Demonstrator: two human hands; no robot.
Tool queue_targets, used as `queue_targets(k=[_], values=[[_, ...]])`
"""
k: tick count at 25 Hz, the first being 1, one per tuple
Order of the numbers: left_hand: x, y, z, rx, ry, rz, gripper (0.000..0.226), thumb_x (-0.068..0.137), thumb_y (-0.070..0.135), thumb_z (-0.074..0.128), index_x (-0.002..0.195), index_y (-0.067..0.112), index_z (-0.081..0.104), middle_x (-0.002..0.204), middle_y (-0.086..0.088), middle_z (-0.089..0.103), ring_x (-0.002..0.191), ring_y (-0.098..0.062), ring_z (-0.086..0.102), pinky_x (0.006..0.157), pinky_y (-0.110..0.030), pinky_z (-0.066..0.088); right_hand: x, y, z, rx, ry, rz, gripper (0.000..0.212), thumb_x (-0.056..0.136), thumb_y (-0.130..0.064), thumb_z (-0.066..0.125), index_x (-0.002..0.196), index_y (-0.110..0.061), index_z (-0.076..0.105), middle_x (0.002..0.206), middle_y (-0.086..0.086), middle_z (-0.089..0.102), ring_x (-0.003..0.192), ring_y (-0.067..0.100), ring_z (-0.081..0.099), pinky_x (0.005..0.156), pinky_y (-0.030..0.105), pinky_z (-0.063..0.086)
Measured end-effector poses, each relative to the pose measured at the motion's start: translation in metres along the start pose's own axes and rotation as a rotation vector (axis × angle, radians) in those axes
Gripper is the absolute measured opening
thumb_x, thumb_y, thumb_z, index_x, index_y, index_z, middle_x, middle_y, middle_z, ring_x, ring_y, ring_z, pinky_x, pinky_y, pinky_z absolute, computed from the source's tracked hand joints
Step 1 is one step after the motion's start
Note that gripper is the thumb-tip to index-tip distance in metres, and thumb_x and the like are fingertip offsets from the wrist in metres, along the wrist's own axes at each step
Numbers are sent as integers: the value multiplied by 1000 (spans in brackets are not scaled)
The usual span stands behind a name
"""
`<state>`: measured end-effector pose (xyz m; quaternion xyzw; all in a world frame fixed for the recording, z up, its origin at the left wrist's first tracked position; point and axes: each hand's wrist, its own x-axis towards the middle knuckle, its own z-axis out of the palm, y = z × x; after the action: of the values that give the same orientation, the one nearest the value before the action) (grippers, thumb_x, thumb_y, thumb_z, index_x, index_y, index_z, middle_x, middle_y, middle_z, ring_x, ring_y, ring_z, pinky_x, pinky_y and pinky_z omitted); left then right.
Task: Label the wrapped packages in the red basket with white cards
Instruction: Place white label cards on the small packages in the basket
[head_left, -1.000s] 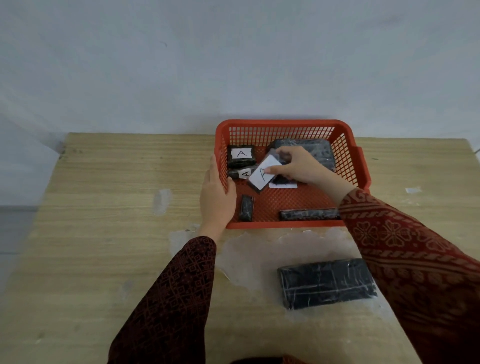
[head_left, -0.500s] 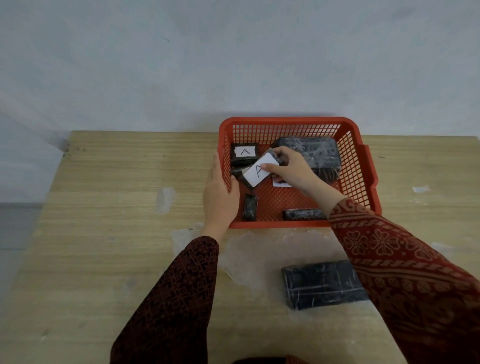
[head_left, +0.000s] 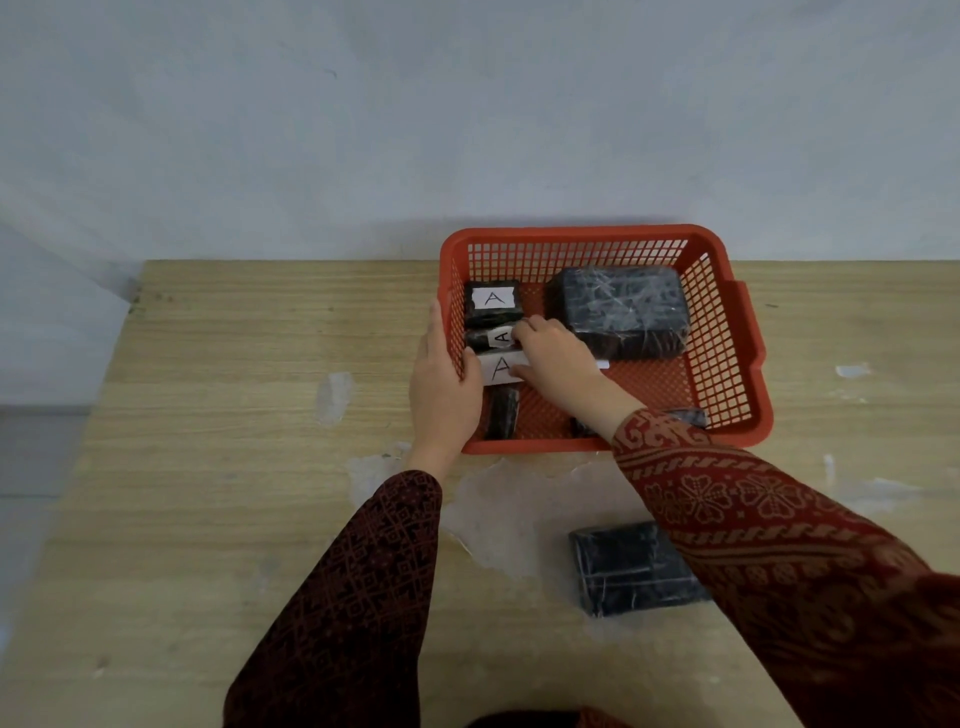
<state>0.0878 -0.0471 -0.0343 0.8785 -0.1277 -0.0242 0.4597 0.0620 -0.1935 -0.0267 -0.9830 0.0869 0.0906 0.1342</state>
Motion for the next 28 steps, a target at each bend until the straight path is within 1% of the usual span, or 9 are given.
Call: queue_targets(k=[2, 5, 9, 11, 14, 18, 22, 25, 28], values=[[1, -1, 0, 4, 1, -3, 65, 94, 19, 46, 152, 20, 16, 149, -3, 39, 121, 7, 33, 90, 6, 19, 1, -3, -1, -85, 26, -32, 40, 86, -22, 65, 118, -5, 50, 120, 14, 55, 111, 33, 53, 81, 42, 50], [0, -1, 0, 3, 3, -1, 64, 94, 16, 47, 151, 16, 17, 145, -5, 42, 111, 17, 27, 81, 13, 20, -2, -2, 1, -206, 62, -71, 33, 90, -18, 56, 119, -3, 53, 123, 14, 54, 114, 30, 50, 86, 38, 47], [1, 0, -1, 3, 6, 2, 64, 94, 16, 47, 151, 17, 18, 144, -3, 43, 115, 13, 31, 82, 12, 19, -22, 19, -11, -67, 44, -196, 34, 86, -24, 64, 115, -9, 54, 116, 11, 55, 107, 29, 53, 81, 41, 48], [0, 0, -2, -5, 4, -1, 64, 95, 16, 47, 151, 18, 18, 144, -1, 43, 115, 12, 32, 89, 8, 20, -40, 43, -20, -59, -70, -208, 39, 79, -31, 71, 110, -13, 54, 109, 7, 56, 101, 26, 57, 74, 40, 49], [-1, 1, -2, -23, -19, -14, 64, 95, 16, 47, 152, 18, 17, 151, -2, 37, 131, -5, 35, 104, -14, 24, -64, 82, -31, -96, -304, -68, 49, 70, -31, 78, 109, -18, 52, 113, 4, 57, 101, 24, 58, 80, 38, 52], [-1, 4, -2, -21, -24, -9, 64, 95, 16, 48, 152, 18, 17, 152, -3, 36, 134, -10, 35, 106, -21, 27, -75, 95, -33, -37, -316, -41, 47, 73, -28, 76, 113, -19, 53, 118, 3, 57, 105, 23, 58, 88, 40, 51], [-1, 4, -2, -30, -33, -13, 65, 95, 17, 47, 152, 20, 16, 151, -3, 36, 135, -15, 37, 106, -23, 30, -53, 51, -24, 28, -223, -283, 52, 75, -25, 75, 122, -19, 53, 120, 3, 55, 108, 22, 55, 85, 38, 52], [-1, 4, -2, -38, -33, -21, 65, 95, 17, 48, 152, 21, 16, 152, -2, 36, 134, -16, 38, 104, -22, 31, -28, 14, -12, -142, -172, -545, 44, 80, -7, 64, 121, -19, 56, 119, 6, 56, 111, 24, 50, 84, 41, 51], [-1, 3, -1, -42, -30, -25, 65, 95, 16, 48, 152, 21, 16, 151, -3, 36, 134, -16, 39, 104, -22, 32, -14, 3, -4, -228, -161, -585, 35, 83, 0, 53, 112, -17, 61, 111, 8, 59, 107, 26, 54, 76, 43, 52]])
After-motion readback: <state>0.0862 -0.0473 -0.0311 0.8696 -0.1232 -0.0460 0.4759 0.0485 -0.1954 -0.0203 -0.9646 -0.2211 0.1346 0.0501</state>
